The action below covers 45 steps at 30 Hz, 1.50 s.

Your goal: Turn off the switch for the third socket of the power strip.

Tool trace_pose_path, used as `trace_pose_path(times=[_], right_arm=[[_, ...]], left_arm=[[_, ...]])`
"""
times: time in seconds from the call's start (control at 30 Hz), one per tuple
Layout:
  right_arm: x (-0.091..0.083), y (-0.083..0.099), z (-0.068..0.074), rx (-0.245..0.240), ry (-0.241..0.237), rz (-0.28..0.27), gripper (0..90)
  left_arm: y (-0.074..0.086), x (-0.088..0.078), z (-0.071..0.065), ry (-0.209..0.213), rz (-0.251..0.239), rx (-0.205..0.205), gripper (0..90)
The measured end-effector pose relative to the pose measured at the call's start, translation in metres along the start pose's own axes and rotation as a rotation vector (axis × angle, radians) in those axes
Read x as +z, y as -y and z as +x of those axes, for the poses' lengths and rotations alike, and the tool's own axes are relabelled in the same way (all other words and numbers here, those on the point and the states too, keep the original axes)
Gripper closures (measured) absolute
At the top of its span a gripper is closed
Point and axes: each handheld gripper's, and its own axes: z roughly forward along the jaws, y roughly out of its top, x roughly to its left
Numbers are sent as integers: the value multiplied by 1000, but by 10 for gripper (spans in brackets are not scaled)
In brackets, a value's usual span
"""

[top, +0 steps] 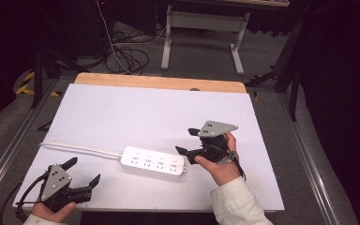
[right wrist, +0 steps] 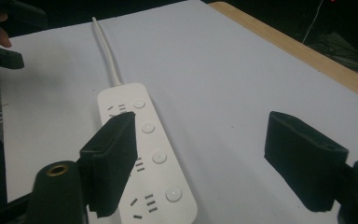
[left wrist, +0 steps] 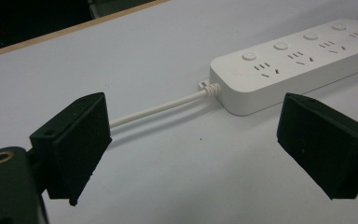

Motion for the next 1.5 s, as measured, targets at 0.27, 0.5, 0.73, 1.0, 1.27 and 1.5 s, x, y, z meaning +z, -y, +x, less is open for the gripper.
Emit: trace_pose_path(times=[0.27,0.5,0.73,1.0,1.27,1.5], right_arm=[[-16,21,-10,41,19,-22,215],[-27,42,-17,69,27,-33,192],[-34,67,-22,99,32,-45,184],[-38,93,-26,127,35,-39,172],[-37,117,-28,155,40,-18,161],[-37,133,-27,186,41,1,154]], left_arm=[[0,-1,1,-6,-11,0,99],[0,-4,2,-1,-28,-5,109],[1,-6,4,2,-33,-6,114],[1,-6,6,-1,-32,-10,115],[1,-8,7,-5,-36,-10,115],[1,-8,9,-18,-20,7,117]])
